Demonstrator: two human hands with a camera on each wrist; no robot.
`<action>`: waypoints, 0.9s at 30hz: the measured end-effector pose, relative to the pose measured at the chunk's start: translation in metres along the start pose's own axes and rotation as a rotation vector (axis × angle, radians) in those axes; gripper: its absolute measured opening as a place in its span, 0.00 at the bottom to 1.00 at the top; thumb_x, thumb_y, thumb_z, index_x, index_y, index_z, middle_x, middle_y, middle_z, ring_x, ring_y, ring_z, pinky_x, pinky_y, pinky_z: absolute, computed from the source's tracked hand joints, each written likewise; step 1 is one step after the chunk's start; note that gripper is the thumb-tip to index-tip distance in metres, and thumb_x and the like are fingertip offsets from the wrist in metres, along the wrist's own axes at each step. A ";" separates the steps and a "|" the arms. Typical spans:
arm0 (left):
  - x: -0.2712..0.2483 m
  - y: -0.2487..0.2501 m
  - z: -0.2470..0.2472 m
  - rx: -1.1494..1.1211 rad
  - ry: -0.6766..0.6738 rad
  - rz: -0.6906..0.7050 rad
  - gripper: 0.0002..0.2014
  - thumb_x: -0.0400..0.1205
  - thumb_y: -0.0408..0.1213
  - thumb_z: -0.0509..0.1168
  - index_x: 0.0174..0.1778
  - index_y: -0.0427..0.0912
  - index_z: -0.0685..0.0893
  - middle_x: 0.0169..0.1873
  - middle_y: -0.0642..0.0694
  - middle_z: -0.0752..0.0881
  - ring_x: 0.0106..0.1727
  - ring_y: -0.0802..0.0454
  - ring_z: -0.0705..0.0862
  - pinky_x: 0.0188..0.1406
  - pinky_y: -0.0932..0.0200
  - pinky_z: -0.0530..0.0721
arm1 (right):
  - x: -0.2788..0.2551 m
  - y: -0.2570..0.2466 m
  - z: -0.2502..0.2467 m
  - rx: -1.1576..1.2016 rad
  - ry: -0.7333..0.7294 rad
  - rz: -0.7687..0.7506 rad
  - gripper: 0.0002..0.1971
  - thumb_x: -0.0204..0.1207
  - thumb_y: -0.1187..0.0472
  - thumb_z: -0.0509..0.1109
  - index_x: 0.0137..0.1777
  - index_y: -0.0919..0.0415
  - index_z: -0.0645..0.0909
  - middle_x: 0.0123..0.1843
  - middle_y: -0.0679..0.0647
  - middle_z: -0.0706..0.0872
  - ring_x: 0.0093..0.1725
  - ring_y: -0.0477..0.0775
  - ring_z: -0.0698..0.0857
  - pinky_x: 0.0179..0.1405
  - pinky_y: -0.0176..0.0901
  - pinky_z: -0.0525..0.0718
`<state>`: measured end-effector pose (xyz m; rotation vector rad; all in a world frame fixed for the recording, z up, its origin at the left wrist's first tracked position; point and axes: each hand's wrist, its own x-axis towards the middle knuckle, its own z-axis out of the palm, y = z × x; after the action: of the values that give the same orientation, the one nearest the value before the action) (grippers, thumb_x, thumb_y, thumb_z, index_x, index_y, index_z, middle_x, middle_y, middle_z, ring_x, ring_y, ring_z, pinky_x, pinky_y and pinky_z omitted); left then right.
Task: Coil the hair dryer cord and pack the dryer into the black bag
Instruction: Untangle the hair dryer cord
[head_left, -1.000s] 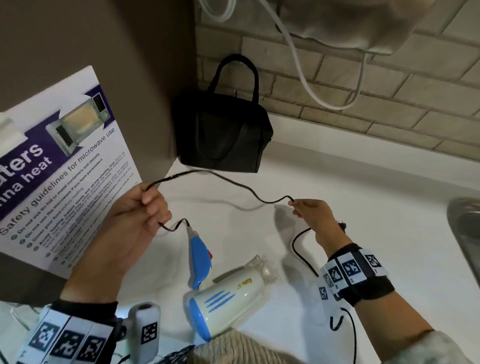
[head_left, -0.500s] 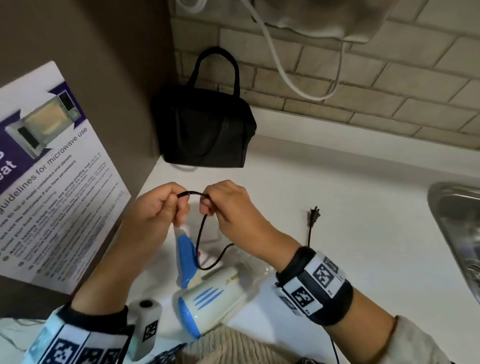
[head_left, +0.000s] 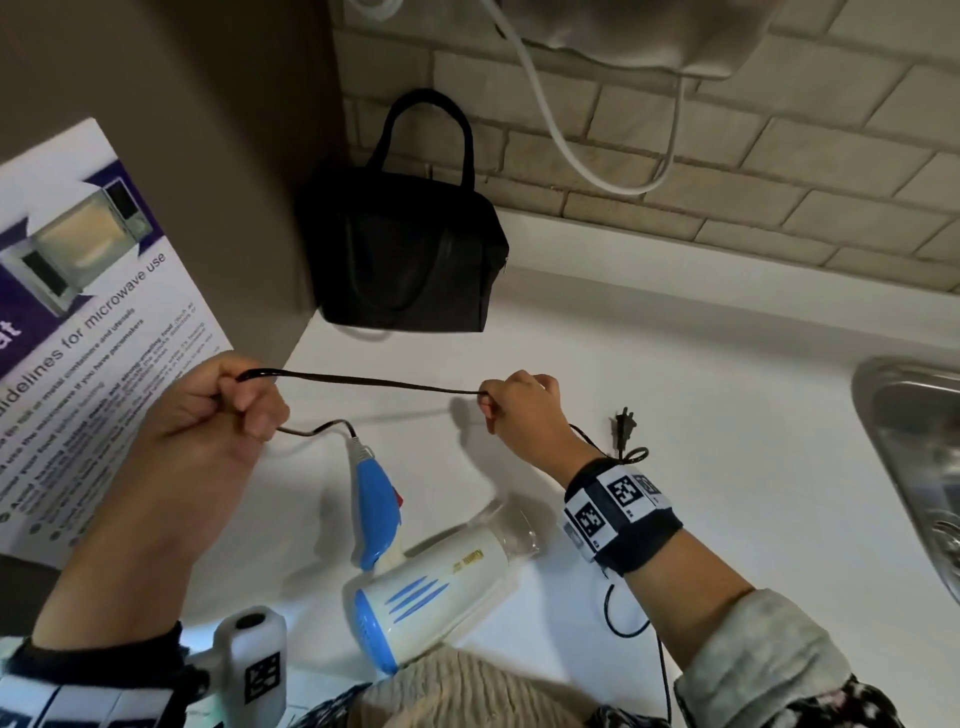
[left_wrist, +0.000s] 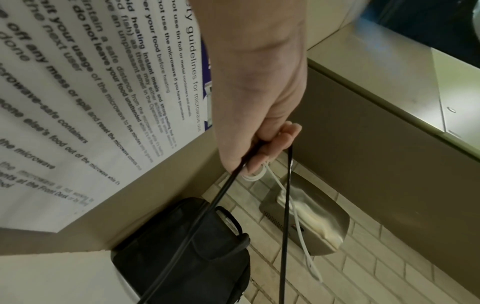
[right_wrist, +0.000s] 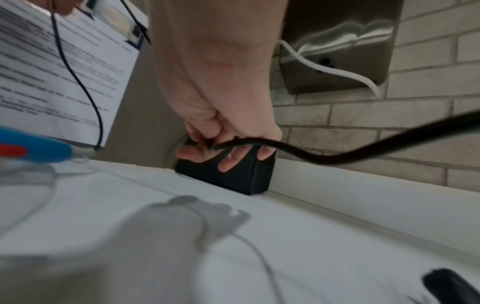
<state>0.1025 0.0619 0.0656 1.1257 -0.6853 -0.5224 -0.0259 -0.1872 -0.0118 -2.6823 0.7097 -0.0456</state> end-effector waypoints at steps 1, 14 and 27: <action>0.001 0.001 -0.003 -0.093 -0.004 -0.011 0.13 0.67 0.30 0.69 0.26 0.52 0.77 0.26 0.62 0.74 0.28 0.65 0.72 0.42 0.67 0.74 | 0.002 0.006 0.001 -0.018 0.001 0.023 0.13 0.72 0.72 0.57 0.36 0.51 0.72 0.38 0.50 0.86 0.52 0.55 0.78 0.65 0.51 0.60; -0.009 -0.031 -0.032 0.656 0.212 -0.175 0.13 0.83 0.44 0.52 0.42 0.55 0.82 0.33 0.59 0.88 0.46 0.48 0.85 0.52 0.67 0.78 | 0.001 0.042 -0.050 0.345 -0.154 0.199 0.18 0.86 0.60 0.54 0.42 0.56 0.84 0.39 0.48 0.84 0.38 0.47 0.78 0.40 0.37 0.72; 0.019 -0.024 0.076 1.607 -0.061 0.402 0.30 0.83 0.47 0.57 0.82 0.44 0.61 0.78 0.45 0.70 0.80 0.41 0.63 0.76 0.37 0.57 | -0.039 -0.035 -0.121 0.429 -0.031 -0.054 0.14 0.85 0.52 0.59 0.45 0.49 0.87 0.30 0.43 0.82 0.38 0.59 0.81 0.37 0.41 0.74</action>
<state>0.0594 -0.0084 0.0678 2.3451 -1.4066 0.5218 -0.0580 -0.1807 0.1158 -2.2846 0.5452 -0.1514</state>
